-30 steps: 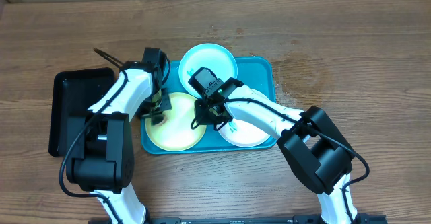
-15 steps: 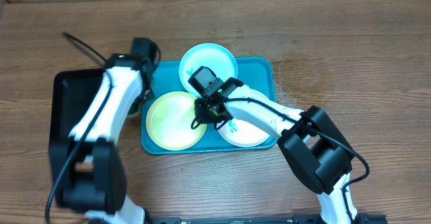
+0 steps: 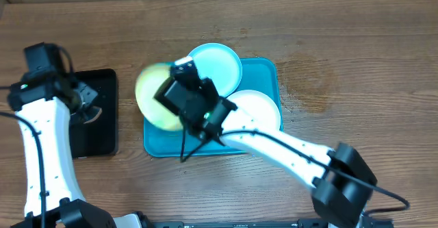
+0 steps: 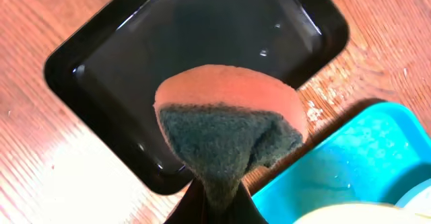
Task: Clean dirty plates on tray and stack at the side
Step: 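Lift the left gripper with sponge back toward the black tray, then lift the yellow plate with the right gripper and place it right of tray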
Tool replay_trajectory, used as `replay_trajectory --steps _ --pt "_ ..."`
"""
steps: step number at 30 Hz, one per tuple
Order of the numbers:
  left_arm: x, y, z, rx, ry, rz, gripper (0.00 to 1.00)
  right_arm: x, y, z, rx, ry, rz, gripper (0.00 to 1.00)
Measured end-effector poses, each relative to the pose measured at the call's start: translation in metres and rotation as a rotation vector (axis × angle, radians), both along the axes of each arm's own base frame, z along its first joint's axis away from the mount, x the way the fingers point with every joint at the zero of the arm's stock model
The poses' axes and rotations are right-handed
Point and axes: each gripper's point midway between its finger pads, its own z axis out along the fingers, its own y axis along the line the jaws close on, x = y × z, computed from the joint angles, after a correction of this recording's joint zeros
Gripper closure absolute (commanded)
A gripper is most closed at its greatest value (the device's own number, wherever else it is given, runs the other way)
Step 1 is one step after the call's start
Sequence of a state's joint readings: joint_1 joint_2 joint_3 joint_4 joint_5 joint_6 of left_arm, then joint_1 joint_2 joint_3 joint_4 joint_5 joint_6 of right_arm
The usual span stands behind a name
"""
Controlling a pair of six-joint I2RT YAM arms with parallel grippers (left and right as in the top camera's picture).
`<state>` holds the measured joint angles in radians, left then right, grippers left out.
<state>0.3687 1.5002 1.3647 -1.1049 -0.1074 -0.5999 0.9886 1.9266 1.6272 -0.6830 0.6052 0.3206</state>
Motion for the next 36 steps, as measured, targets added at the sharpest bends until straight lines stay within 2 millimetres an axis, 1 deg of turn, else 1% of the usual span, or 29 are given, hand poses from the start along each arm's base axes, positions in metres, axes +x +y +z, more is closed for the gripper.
replay_trajectory --steps 2,4,7,11,13,16,23,27,29,31,33,35,36 --pt "-0.003 0.005 0.0 -0.014 -0.003 0.018 0.96 0.005 0.001 0.031 -0.053 -0.138 0.002 0.96" --pt "-0.003 0.005 -0.001 -0.024 -0.007 0.022 0.96 0.008 -0.002 0.053 -0.136 -0.243 0.003 0.96" --pt "-0.002 0.003 -0.001 -0.036 -0.013 0.018 0.96 0.009 -0.007 0.071 -0.306 -0.348 0.02 0.96" --pt "0.0 0.002 0.0 -0.041 -0.023 0.015 0.96 0.007 -0.012 0.092 -0.5 -0.439 0.031 0.96" --pt "0.001 0.002 0.0 -0.044 -0.024 0.014 0.96 0.005 -0.014 0.1 -0.574 -0.465 0.032 0.96" --pt "0.001 0.002 0.0 -0.044 -0.024 0.014 0.96 0.005 -0.017 0.108 -0.636 -0.491 0.016 0.96" --pt "0.001 0.001 0.0 -0.046 -0.025 0.013 0.96 0.005 -0.023 0.112 -0.707 -0.495 0.009 0.96" --pt "0.001 0.001 0.0 -0.046 -0.025 0.013 0.96 0.005 -0.023 0.112 -0.69 -0.495 0.005 0.96" --pt "0.001 0.001 0.0 -0.047 -0.025 0.013 0.96 0.006 -0.021 0.107 -0.656 -0.482 0.017 0.96" --pt "0.001 0.001 0.0 -0.047 -0.025 0.013 0.96 0.008 -0.019 0.093 -0.62 -0.434 0.059 0.96" --pt "0.0 0.001 0.0 -0.047 -0.024 0.013 0.96 0.014 -0.021 0.072 -0.559 -0.35 0.109 0.96" --pt "0.0 0.001 0.0 -0.048 -0.023 0.013 0.95 0.025 -0.032 0.05 -0.456 -0.242 0.117 0.96" --pt "0.0 0.0 -0.001 -0.051 -0.024 0.012 0.96 0.034 -0.04 0.039 -0.384 -0.178 0.107 0.96"
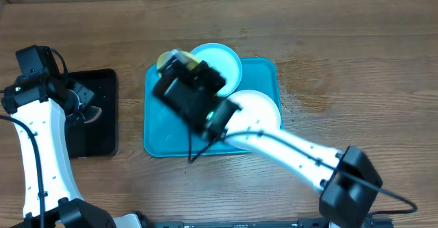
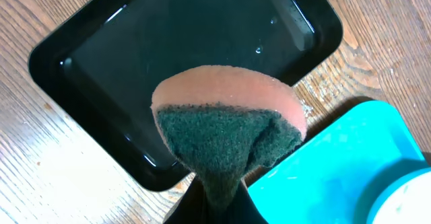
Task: Clean dirty plates on tray and stack at the side
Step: 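Lift the yellow plate with the right gripper and place it right of tray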
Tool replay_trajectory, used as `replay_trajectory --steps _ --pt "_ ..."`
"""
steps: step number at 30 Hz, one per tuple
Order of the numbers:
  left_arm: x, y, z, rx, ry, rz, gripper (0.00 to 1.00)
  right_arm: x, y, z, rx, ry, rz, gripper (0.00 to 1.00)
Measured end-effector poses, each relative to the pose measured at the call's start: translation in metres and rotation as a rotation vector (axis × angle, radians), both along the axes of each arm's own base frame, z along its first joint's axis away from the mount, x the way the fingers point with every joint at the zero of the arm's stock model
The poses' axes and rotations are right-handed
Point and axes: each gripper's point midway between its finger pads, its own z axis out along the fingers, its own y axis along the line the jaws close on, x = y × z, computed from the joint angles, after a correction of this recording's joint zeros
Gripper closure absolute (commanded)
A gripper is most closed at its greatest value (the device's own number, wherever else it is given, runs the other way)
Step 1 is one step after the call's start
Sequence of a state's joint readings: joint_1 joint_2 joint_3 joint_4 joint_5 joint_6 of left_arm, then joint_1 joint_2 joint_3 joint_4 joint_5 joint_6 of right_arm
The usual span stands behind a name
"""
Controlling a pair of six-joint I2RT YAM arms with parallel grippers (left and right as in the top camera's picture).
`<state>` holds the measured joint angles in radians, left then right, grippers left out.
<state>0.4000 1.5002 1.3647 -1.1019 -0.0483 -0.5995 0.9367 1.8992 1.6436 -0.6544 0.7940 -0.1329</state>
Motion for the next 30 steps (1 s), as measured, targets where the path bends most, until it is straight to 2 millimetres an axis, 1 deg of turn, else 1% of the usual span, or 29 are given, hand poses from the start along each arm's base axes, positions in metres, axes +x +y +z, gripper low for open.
replay_trajectory --steps 2,4,6,8,10,14,15,16,19,22,24,26,28,30 --pt "0.0 -0.001 0.0 -0.006 -0.002 -0.002 0.96 0.017 -0.019 -0.021 0.144 0.136 -0.037 0.96" --pt "0.001 -0.002 0.0 -0.009 -0.005 -0.004 0.96 0.03 -0.036 -0.036 0.263 0.258 -0.059 0.96" --pt "0.001 -0.002 0.0 -0.012 -0.006 -0.005 0.96 0.04 -0.06 -0.049 0.389 0.393 -0.09 0.96" --pt "0.001 -0.002 0.0 -0.013 -0.006 -0.005 0.96 0.045 -0.087 -0.059 0.498 0.512 -0.132 0.96" --pt "0.001 -0.002 0.0 -0.013 -0.007 -0.005 0.96 0.044 -0.122 -0.068 0.59 0.63 -0.202 0.96" --pt "0.001 -0.002 0.0 -0.013 -0.007 -0.005 0.96 0.044 -0.195 -0.077 0.689 0.729 -0.384 0.96" --pt "0.001 -0.002 0.0 -0.013 -0.007 -0.005 0.96 0.043 -0.221 -0.08 0.709 0.742 -0.451 0.96" --pt "0.001 -0.002 0.0 -0.013 -0.007 -0.005 0.96 0.042 -0.241 -0.082 0.722 0.748 -0.506 0.96" --pt "0.001 -0.002 0.0 -0.013 -0.007 -0.005 0.96 0.034 -0.287 -0.089 0.751 0.767 -0.628 0.96" --pt "0.001 -0.002 0.0 -0.013 -0.007 -0.005 0.96 0.025 -0.327 -0.1 0.783 0.772 -0.736 0.96" --pt "0.001 -0.002 0.0 -0.013 -0.008 -0.005 0.96 0.019 -0.344 -0.108 0.796 0.774 -0.783 0.96" --pt "0.002 -0.002 0.0 -0.013 -0.008 -0.005 0.96 0.013 -0.354 -0.117 0.803 0.781 -0.812 0.96" --pt "0.002 -0.002 0.0 -0.013 -0.008 -0.005 0.96 0.011 -0.36 -0.128 0.809 0.779 -0.827 0.96" --pt "0.002 -0.003 0.0 -0.014 -0.008 -0.006 0.96 0.008 -0.362 -0.137 0.811 0.78 -0.832 0.96"
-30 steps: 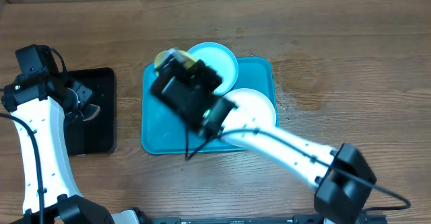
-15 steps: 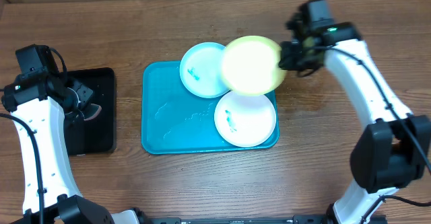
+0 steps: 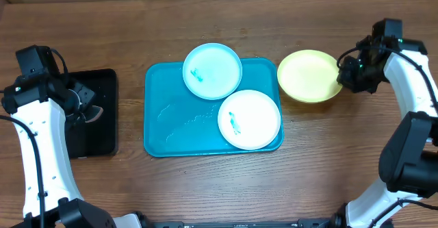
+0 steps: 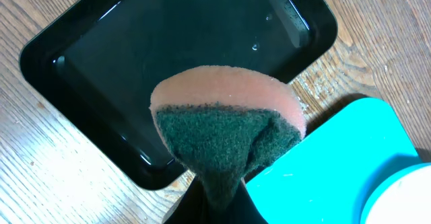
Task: Clean dirty plates on tray and stack at the side
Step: 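Lift the yellow plate with the right gripper and place it right of tray, then move the right gripper to the light blue plate rim and grip it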
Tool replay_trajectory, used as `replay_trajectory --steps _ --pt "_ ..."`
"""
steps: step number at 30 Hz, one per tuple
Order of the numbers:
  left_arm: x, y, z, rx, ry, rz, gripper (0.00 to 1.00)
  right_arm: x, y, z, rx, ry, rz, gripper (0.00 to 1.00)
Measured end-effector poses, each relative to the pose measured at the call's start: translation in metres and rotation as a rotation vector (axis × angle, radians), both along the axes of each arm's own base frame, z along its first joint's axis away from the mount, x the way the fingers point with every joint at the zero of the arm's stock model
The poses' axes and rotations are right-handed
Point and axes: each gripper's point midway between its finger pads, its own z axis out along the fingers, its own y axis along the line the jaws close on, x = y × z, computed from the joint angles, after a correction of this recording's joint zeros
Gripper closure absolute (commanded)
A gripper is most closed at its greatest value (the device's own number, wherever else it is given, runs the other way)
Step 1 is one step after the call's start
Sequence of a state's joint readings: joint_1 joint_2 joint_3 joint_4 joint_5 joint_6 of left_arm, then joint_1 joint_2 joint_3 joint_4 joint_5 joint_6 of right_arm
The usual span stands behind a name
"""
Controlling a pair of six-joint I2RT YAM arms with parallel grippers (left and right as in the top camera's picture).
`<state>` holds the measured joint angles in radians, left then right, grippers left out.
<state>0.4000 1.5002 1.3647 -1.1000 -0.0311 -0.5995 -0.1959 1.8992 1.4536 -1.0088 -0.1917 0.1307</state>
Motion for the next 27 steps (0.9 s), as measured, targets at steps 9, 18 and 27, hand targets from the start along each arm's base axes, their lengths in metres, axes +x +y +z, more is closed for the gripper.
replay_trajectory --steps 9,18,27 --pt "0.003 -0.002 0.001 -0.012 -0.014 -0.006 0.96 -0.003 0.002 -0.011 0.015 0.0 0.0 0.58" --pt "0.006 -0.001 0.002 -0.009 -0.029 -0.007 0.96 0.026 0.044 0.016 0.227 -0.156 0.104 0.22" --pt "0.007 -0.001 0.002 -0.008 -0.032 -0.007 0.96 0.063 0.162 0.045 0.278 -0.388 0.402 0.16"
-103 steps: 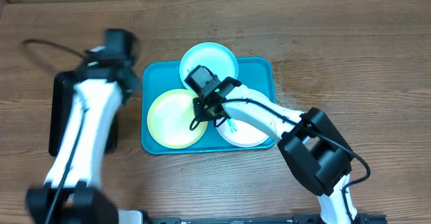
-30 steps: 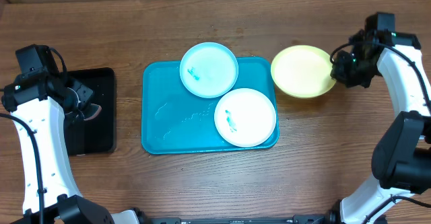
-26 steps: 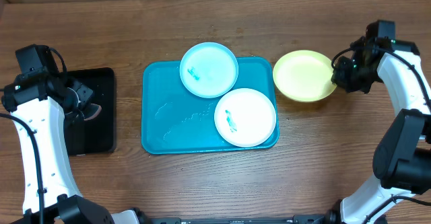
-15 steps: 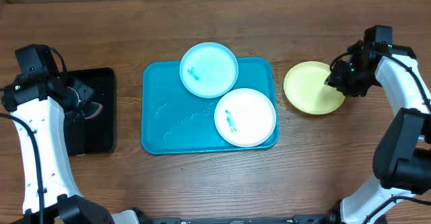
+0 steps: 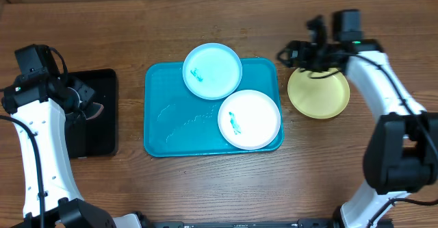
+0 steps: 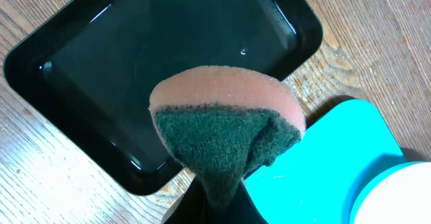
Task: Clean dirty plates on tray and stack at the side
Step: 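Move the right gripper to the light blue plate rim and grip it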
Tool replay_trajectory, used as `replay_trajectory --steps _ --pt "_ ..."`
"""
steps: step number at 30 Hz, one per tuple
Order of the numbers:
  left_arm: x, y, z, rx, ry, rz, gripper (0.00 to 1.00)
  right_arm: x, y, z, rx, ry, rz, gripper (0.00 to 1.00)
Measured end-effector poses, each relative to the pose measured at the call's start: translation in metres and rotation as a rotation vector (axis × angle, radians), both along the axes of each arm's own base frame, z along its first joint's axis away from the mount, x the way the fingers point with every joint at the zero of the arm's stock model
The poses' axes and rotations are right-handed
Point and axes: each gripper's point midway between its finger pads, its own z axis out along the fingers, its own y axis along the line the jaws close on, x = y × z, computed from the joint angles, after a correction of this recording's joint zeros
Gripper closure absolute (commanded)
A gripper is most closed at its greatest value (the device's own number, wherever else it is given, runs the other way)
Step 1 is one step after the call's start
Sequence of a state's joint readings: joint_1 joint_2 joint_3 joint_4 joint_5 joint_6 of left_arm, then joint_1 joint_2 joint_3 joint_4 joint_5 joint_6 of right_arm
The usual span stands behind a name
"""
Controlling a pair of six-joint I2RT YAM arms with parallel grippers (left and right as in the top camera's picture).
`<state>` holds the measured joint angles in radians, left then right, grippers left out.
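Observation:
A blue tray (image 5: 171, 129) holds a light-blue plate (image 5: 215, 64) and a white plate (image 5: 254, 111), each with a small blue-green smear. A yellow plate (image 5: 320, 94) lies flat on the table to the tray's right. My right gripper (image 5: 293, 54) hovers at that plate's upper left rim; the overhead view does not show how its jaws stand. My left gripper (image 6: 215, 198) is shut on a sponge (image 6: 225, 123), orange on top with a dark green scrub face, held over the black basin (image 6: 121, 56) beside the blue tray's corner (image 6: 323, 163).
The black basin (image 5: 96, 129) of water sits at the table's left, a short gap from the blue tray. Wet streaks mark the tray's left half. Bare wooden table (image 5: 205, 187) lies in front and to the far right.
The right arm has moved from the yellow plate's right side to its upper left rim. The plate now lies a little further right and nearer the front. The left gripper has barely shifted.
The right gripper first held the yellow plate over the tray's left edge, then over its back left corner. Later the plate was on the table right of the tray with the gripper at its right rim. The left gripper has stayed over the basin with the sponge throughout.

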<state>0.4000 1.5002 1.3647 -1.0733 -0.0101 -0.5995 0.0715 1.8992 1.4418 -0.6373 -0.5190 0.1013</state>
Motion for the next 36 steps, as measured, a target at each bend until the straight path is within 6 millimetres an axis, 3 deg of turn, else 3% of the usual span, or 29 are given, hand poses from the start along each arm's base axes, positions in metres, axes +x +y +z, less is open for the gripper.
replay_trajectory --steps 5,8,14,20,22,25,28,36 --pt "0.0 0.0 0.0 0.0 0.0 0.0 0.96 0.009 0.075 -0.002 -0.097 -0.135 0.085 0.14" --pt "0.0 0.0 0.0 0.0 0.001 0.0 0.96 0.016 0.102 -0.023 -0.193 -0.188 0.089 0.14" --pt "0.0 0.0 -0.001 -0.001 0.002 0.0 0.96 0.028 0.119 -0.071 -0.316 -0.222 0.064 0.17" --pt "0.0 0.0 -0.002 -0.003 0.007 0.0 0.96 0.036 0.115 -0.076 -0.343 -0.247 0.03 0.25" --pt "0.0 0.0 -0.002 -0.003 0.007 0.0 0.96 0.036 0.115 -0.083 -0.348 -0.237 0.032 0.3" --pt "0.0 0.0 -0.002 -0.003 0.007 0.0 0.96 0.034 0.116 -0.102 -0.353 -0.205 0.04 0.46" --pt "0.0 0.0 -0.002 -0.003 0.008 0.0 0.96 0.035 0.124 -0.1 -0.324 -0.217 0.049 0.63" --pt "-0.001 0.0 -0.002 -0.005 0.008 0.0 0.96 0.026 0.148 -0.098 -0.303 -0.236 0.093 0.96"
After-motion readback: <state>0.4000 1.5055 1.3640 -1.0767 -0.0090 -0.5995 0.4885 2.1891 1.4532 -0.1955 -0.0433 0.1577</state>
